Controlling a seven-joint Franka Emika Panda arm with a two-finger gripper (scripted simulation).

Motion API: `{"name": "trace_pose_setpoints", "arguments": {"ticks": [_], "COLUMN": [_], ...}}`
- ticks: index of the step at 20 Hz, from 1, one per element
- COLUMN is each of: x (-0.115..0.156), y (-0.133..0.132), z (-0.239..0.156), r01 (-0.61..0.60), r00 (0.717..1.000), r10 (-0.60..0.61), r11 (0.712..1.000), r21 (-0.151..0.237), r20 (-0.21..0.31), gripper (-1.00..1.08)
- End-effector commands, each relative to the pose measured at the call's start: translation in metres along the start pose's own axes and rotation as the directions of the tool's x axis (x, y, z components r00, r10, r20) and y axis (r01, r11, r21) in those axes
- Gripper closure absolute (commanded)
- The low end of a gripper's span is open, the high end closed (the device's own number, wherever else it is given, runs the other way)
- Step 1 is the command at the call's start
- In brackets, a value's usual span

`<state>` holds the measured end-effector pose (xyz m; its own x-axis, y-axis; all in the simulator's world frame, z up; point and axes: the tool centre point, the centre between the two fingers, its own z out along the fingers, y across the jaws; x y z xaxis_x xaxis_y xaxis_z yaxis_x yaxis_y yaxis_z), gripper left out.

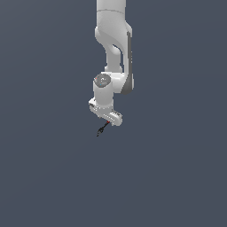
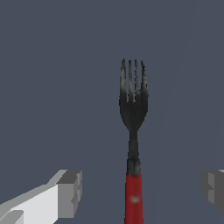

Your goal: Pick up the object and move it to a goal position.

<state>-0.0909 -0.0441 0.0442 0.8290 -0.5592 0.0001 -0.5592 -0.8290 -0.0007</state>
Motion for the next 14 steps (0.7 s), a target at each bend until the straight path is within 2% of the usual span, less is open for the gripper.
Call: {"name": "trace_pose_setpoints", "arguments": {"ticks": [1, 11, 12, 14], "x": [-0.001, -0.001, -0.001, -0.001], "y": [0.001, 0.001, 0.001, 0.001], "z": [0.011, 0.038, 0.038, 0.038], "r01": [-0.001, -0.004, -0.004, -0.004], "r00": [1.000, 1.000, 1.000, 1.000], "r10": [0.001, 0.004, 0.004, 0.004], "r11": [1.000, 1.000, 1.000, 1.000], "r21": [-0.001, -0.001, -0.001, -0.001], "r20": [0.001, 0.000, 0.000, 0.000], "gripper": [-0.92, -0.92, 1.08, 1.08]}}
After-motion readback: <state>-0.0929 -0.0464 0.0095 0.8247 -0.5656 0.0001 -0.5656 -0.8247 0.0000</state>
